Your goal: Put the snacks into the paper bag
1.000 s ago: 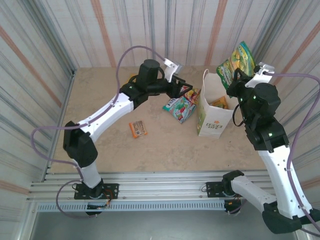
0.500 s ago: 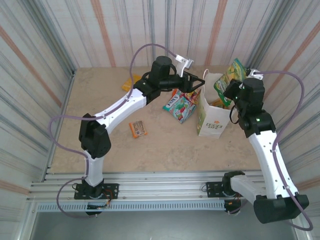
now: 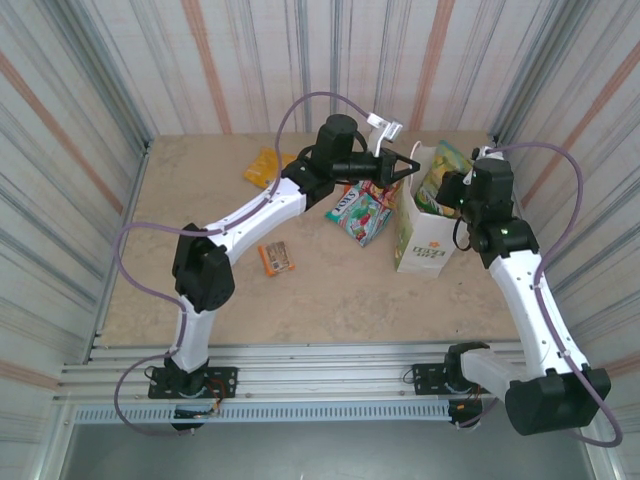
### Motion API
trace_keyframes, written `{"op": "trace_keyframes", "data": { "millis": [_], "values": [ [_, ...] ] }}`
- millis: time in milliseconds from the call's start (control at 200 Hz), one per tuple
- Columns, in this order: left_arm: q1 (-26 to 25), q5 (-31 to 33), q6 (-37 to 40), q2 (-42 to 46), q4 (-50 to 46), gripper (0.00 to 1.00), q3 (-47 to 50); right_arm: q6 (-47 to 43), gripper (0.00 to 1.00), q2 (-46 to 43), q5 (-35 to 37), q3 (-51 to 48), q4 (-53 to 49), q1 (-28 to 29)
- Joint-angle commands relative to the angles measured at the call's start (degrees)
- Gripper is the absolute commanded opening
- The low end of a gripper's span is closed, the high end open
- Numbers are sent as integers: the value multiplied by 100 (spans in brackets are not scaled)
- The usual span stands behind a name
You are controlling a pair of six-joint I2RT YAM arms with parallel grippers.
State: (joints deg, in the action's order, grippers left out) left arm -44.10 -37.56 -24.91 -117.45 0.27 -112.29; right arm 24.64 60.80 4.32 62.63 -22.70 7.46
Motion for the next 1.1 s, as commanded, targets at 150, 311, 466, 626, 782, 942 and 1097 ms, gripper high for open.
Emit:
{"op": "trace_keyframes", "data": {
  "millis": [150, 311, 466, 626, 782, 942, 1097],
  "values": [
    [-3, 214, 317, 234, -294, 13, -201, -736, 38, -296, -181, 792, -1047, -35],
    [-2, 408, 475, 417, -724, 28, -170, -725, 39, -713, -585, 781, -1434, -34],
    [-2, 588, 578, 722, -1189, 46, -43, -499, 41, -1112, -1267, 566, -1727, 13],
    [-2, 1051, 566, 1266, -1629, 59, 420, -170, 43, -1612, -1459, 61, -1762, 388],
    [49, 1656, 628, 1962, -1773, 68, 1352, 143, 45, -1926, -1196, -399, -1792, 1024],
    [287, 1871, 494, 2535, -1893, 71, 2317, 473, 45, -2122, -786, -823, -1570, 1653],
    [615, 2008, 126, 2968, -1777, 71, 3336, 683, 45, -2152, -597, -1193, -1050, 2160]
  ]
}}
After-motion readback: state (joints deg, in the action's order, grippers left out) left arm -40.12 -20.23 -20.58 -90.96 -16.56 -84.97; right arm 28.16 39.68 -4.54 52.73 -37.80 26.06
